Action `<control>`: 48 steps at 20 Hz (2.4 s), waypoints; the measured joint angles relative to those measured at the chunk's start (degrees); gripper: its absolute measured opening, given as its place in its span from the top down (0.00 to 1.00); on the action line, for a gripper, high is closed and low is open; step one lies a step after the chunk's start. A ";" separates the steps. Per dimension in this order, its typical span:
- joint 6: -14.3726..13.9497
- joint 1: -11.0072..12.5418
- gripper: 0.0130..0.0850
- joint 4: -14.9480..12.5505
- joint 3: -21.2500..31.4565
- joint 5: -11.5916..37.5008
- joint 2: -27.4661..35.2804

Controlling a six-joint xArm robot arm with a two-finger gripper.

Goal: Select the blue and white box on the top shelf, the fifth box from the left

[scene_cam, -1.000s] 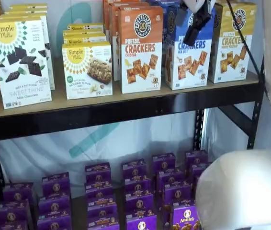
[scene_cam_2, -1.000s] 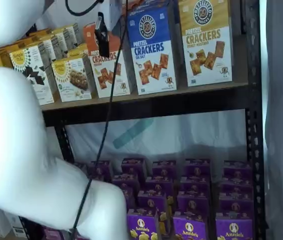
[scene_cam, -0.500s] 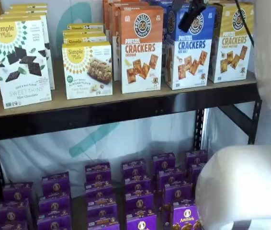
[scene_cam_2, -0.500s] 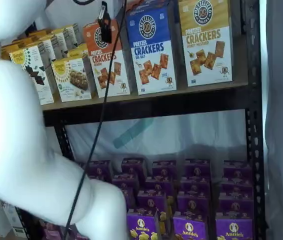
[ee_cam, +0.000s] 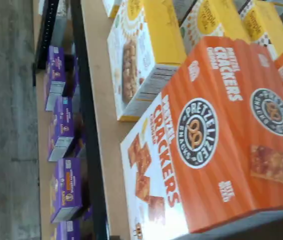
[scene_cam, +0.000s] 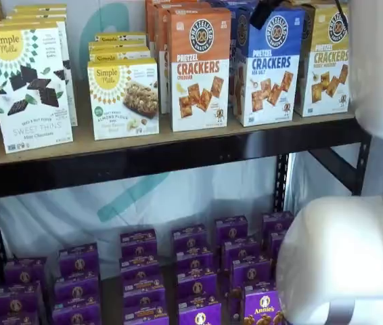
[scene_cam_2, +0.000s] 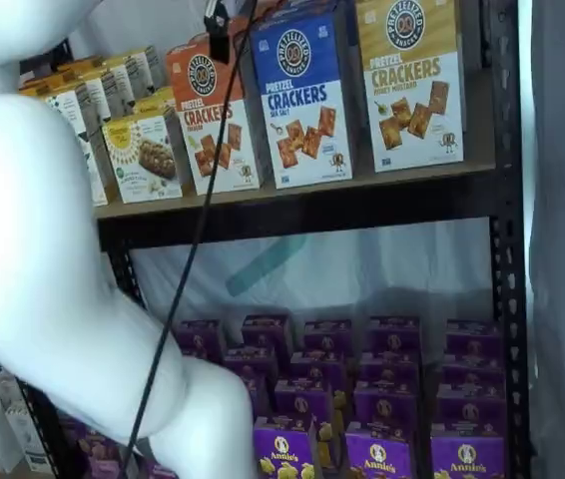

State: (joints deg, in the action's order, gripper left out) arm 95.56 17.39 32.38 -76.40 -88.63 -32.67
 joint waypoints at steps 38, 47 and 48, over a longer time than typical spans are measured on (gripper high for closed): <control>2.14 0.95 0.00 -3.81 -18.26 -7.09 17.79; 2.34 -0.94 0.00 -9.19 -21.30 -7.91 19.95; 2.36 -1.17 0.00 -9.80 -21.58 -8.11 20.26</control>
State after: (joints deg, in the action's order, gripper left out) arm 97.92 16.22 22.59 -97.98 -96.73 -12.42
